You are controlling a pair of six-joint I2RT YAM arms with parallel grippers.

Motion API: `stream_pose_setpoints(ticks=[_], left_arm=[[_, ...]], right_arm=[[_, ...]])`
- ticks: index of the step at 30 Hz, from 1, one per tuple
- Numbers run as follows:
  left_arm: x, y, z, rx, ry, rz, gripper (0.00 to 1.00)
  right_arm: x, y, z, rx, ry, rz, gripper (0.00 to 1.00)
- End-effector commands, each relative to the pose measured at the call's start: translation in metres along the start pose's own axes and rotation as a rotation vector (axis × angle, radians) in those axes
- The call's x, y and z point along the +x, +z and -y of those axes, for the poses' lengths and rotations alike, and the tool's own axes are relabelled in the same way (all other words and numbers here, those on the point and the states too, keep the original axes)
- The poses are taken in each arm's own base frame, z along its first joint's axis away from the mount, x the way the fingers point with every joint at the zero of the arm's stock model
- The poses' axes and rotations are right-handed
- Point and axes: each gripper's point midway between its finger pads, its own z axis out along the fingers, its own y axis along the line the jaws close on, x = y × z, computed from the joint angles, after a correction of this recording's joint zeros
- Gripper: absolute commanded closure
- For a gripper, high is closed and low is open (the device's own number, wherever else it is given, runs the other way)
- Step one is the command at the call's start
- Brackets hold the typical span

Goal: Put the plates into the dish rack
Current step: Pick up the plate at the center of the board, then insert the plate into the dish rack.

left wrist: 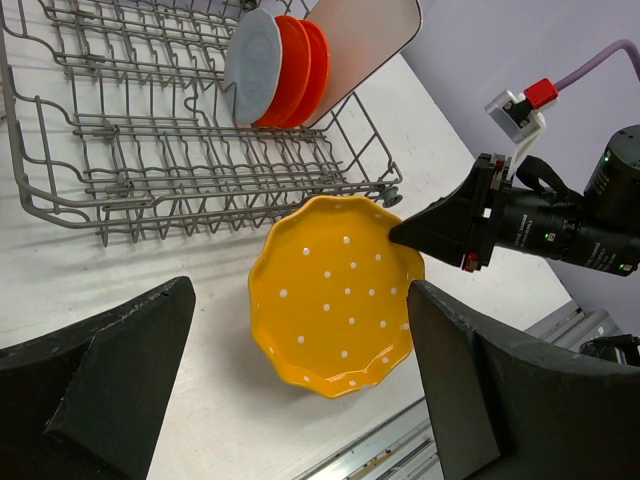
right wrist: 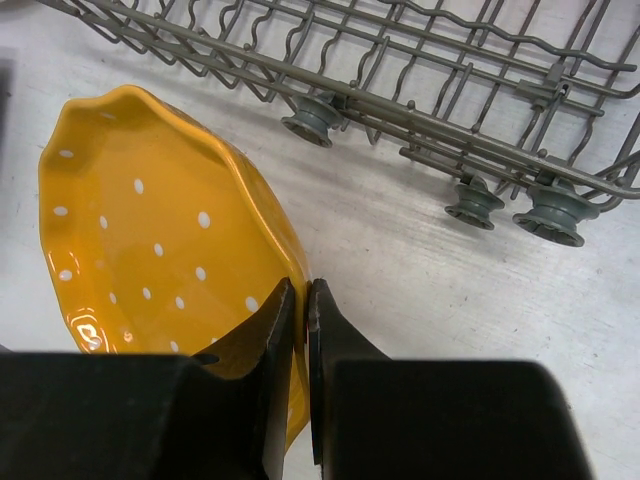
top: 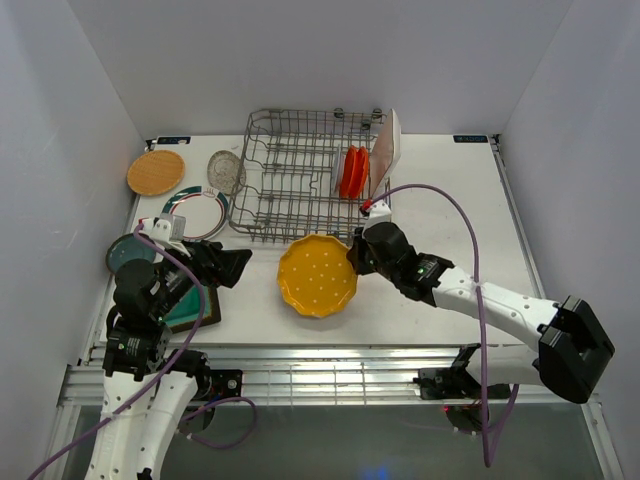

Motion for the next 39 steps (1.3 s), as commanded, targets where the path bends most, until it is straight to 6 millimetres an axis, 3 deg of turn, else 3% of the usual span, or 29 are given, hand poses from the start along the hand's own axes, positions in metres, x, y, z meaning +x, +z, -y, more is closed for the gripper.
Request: stream_pose_setpoints(ticks=[1,7,16,21,26,27,33,39], left_arm=[[0.000,0.001,0.001,0.011,0.006,0.007,0.02],[0.001,0.002,0.001,0.013,0.003,0.000,0.02],[0.000,0.002,0.003,0.021,0.006,-0.001,0.02],[0.001,0.002,0.003,0.025,0.008,-0.002,0.02],[0.000,0.001,0.004,0.030,0.011,0.000,0.02],[0.000,0.000,0.004,0.030,0.012,0.002,0.02],[0.000,-0.001,0.006,0.034,0.014,0.006,0.02],[0.000,-0.001,0.006,0.036,0.014,0.004,0.02]], right_arm=[[-0.065,-0.019,-0.025,-0.087,0.065,0.209,0.92],[-0.093,-0.031,-0.019,-0.029,0.067,0.274,0.92],[-0.133,-0.036,-0.031,-0.006,0.063,0.305,0.92],[-0.171,-0.040,-0.042,0.006,0.061,0.351,0.92],[-0.200,-0.026,-0.045,0.077,0.054,0.376,0.92],[-0.214,-0.030,-0.048,0.079,0.063,0.402,0.92],[-0.231,-0.001,-0.045,0.185,0.051,0.405,0.92],[-0.251,0.007,-0.038,0.278,0.063,0.463,0.92]])
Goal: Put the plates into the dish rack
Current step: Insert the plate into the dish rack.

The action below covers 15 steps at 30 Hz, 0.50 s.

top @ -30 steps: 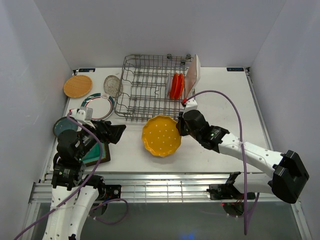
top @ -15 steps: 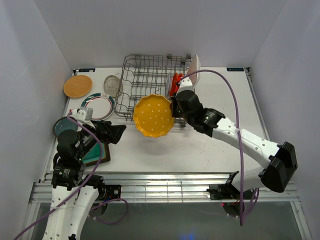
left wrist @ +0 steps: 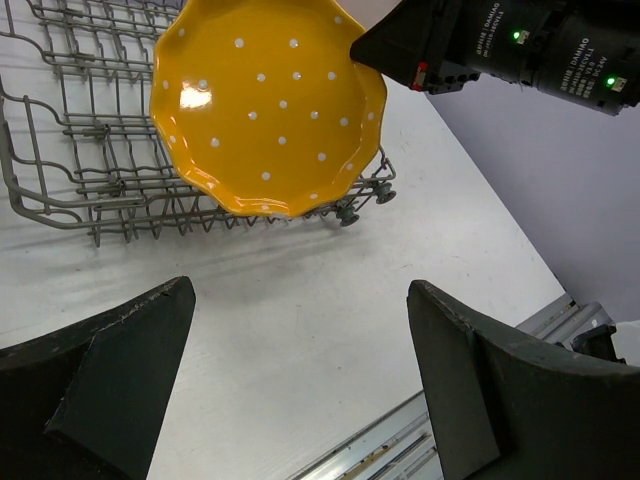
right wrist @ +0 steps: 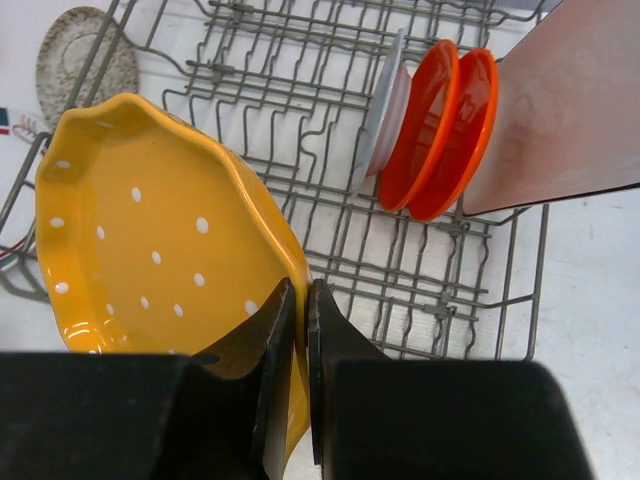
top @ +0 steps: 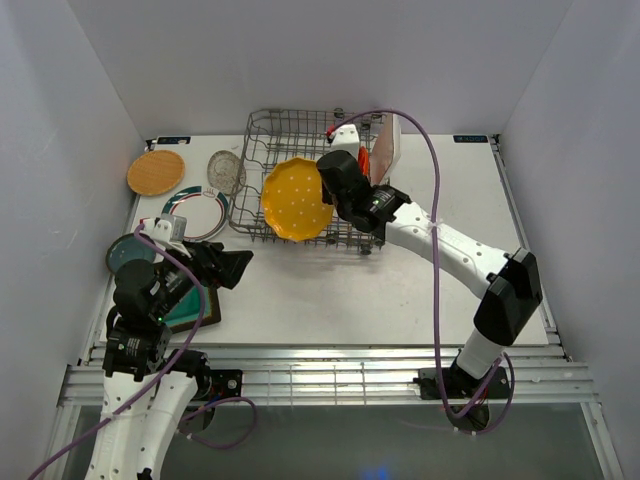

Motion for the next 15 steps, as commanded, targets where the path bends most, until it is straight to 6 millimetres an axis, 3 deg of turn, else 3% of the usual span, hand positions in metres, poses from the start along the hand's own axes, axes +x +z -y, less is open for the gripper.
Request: stream_pose_setpoints(ticks=[1,15], left_arm=[[-0.001,0.000,0.003,0.018,0.013,0.011,0.02],[-0.002,-0.002,0.005,0.029,0.019,0.017,0.02]], right_arm=[[-0.083,-0.011,0.002,0.059,0.157,0.238,0.92],[-0.118,0.021,0.021,0.308,0.058,0.385,0.92]])
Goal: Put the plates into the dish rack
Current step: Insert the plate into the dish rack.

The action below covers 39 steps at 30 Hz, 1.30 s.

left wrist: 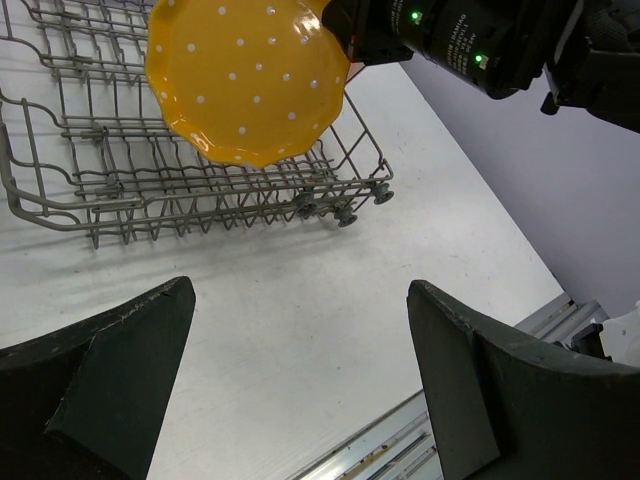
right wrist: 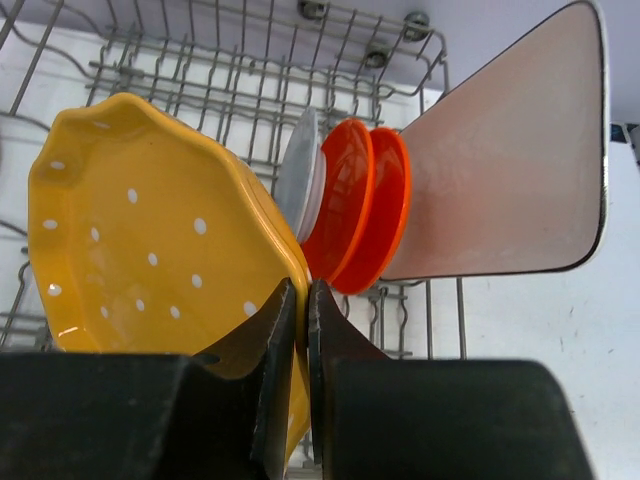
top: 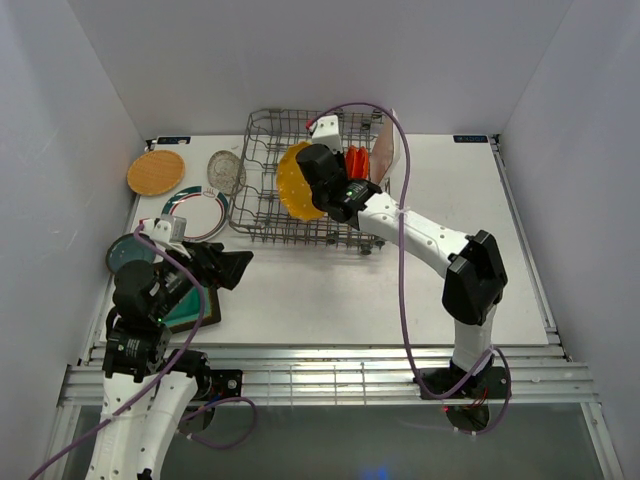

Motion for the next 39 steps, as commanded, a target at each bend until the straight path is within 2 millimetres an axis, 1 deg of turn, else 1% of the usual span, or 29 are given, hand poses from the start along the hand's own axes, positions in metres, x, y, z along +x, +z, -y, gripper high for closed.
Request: stream_pose_setpoints(ticks=[1,2,3,4,5,6,8,10,11,12,15,23,24,25,26,27,28,29,39], left_arm=[[-0.002,-0.001,0.004,0.023,0.018,0.016,0.02],[-0.002,-0.001,0.005,0.025,0.019,0.017,0.02],[-0.003,-0.002,0.005,0.026,0.019,0.019,0.02],[-0.003,-0.002,0.005,0.027,0.019,0.018,0.02],[-0.003,-0.002,0.005,0.027,0.019,0.018,0.02],[-0.003,-0.002,0.005,0.027,0.019,0.018,0.02],[-0.003,-0.002,0.006,0.030,0.021,0.020,0.02],[-0.003,-0.002,0.006,0.030,0.021,0.021,0.02],[-0.003,-0.002,0.006,0.032,0.022,0.022,0.02],[-0.003,-0.003,0.007,0.033,0.023,0.023,0.02],[-0.004,-0.004,0.007,0.035,0.024,0.025,0.02],[-0.004,-0.004,0.008,0.037,0.026,0.026,0.02],[-0.003,-0.003,0.007,0.036,0.025,0.024,0.02],[-0.004,-0.004,0.008,0.037,0.026,0.026,0.02],[-0.004,-0.003,0.007,0.037,0.026,0.025,0.02],[-0.004,-0.003,0.007,0.037,0.026,0.025,0.02],[-0.004,-0.003,0.007,0.037,0.026,0.025,0.02],[-0.004,-0.003,0.007,0.037,0.026,0.025,0.02],[-0.003,-0.003,0.008,0.038,0.026,0.024,0.02]], right_arm=[[-0.107,-0.014,0.027,0.107,0.235,0.278,0.92],[-0.109,-0.012,0.029,0.119,0.230,0.287,0.92],[-0.107,-0.009,0.029,0.143,0.216,0.288,0.92],[-0.115,-0.009,0.031,0.153,0.230,0.311,0.92],[-0.116,-0.008,0.033,0.172,0.191,0.316,0.92],[-0.112,-0.004,0.034,0.207,0.174,0.313,0.92],[-0.120,-0.004,0.038,0.241,0.149,0.341,0.92],[-0.118,0.000,0.041,0.292,0.122,0.346,0.92],[-0.125,-0.002,0.045,0.317,0.108,0.365,0.92],[-0.120,0.002,0.045,0.351,0.089,0.357,0.92],[-0.124,0.003,0.051,0.421,0.047,0.377,0.92],[-0.131,0.009,0.052,0.538,-0.059,0.377,0.92],[-0.123,0.015,0.047,0.549,-0.085,0.363,0.92],[-0.132,0.011,0.051,0.566,-0.098,0.368,0.92],[-0.133,0.012,0.050,0.574,-0.110,0.364,0.92],[-0.127,0.017,0.046,0.585,-0.132,0.352,0.92],[-0.132,0.015,0.049,0.595,-0.112,0.366,0.92],[-0.128,0.017,0.048,0.605,-0.150,0.354,0.92],[-0.113,0.026,0.046,0.625,-0.201,0.309,0.92]])
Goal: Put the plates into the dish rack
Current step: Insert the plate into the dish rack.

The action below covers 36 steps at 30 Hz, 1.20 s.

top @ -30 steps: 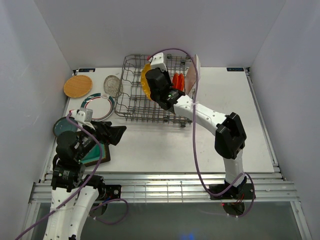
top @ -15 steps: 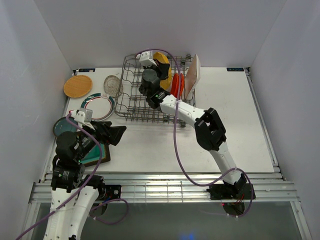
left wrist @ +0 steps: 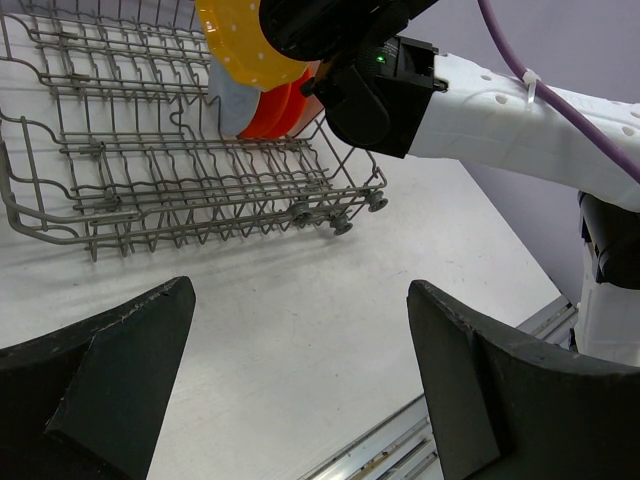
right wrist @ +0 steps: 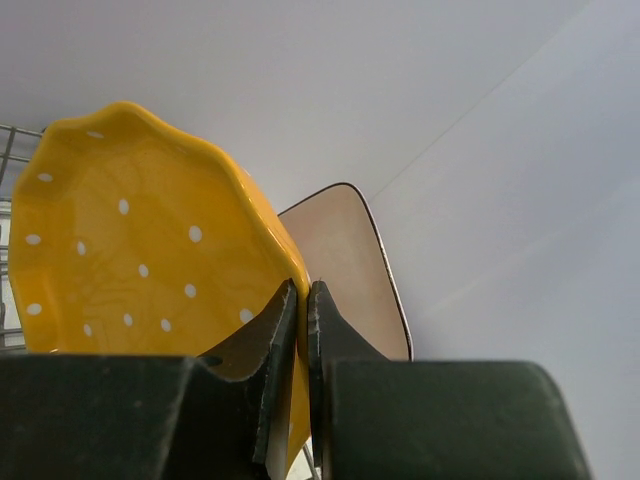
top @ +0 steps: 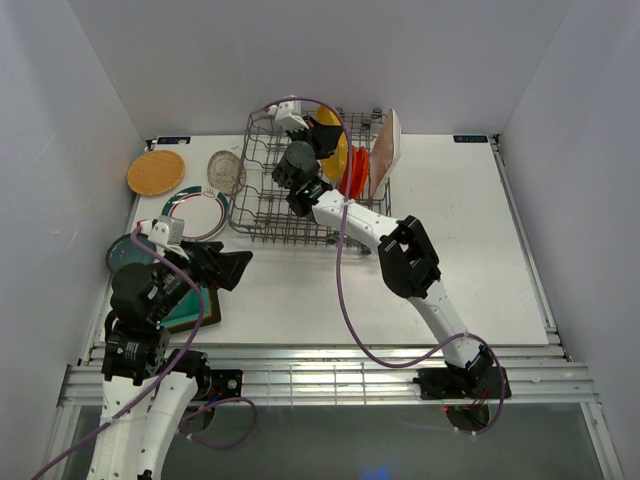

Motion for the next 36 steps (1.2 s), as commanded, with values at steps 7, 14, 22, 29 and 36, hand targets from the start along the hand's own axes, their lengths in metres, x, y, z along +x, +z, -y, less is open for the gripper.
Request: stream_pose_setpoints(ticks=[7,14,22,29,36], left_arm=[[0.002,-0.001,0.003,0.019,0.011,-0.001,0.02],[0.002,-0.001,0.003,0.019,0.012,0.001,0.02],[0.002,-0.002,0.004,0.023,0.012,0.000,0.02],[0.002,-0.002,0.004,0.024,0.013,0.001,0.02],[0.001,-0.002,0.005,0.026,0.014,0.002,0.02]], right_arm=[[-0.021,0.006,0.027,0.061,0.178,0.015,0.92],[-0.008,0.007,0.009,0.057,0.150,0.004,0.92],[0.003,0.012,0.001,0.064,0.130,-0.011,0.92],[0.012,0.017,-0.008,0.069,0.105,-0.024,0.92],[0.019,0.020,-0.013,0.073,0.083,-0.037,0.92]])
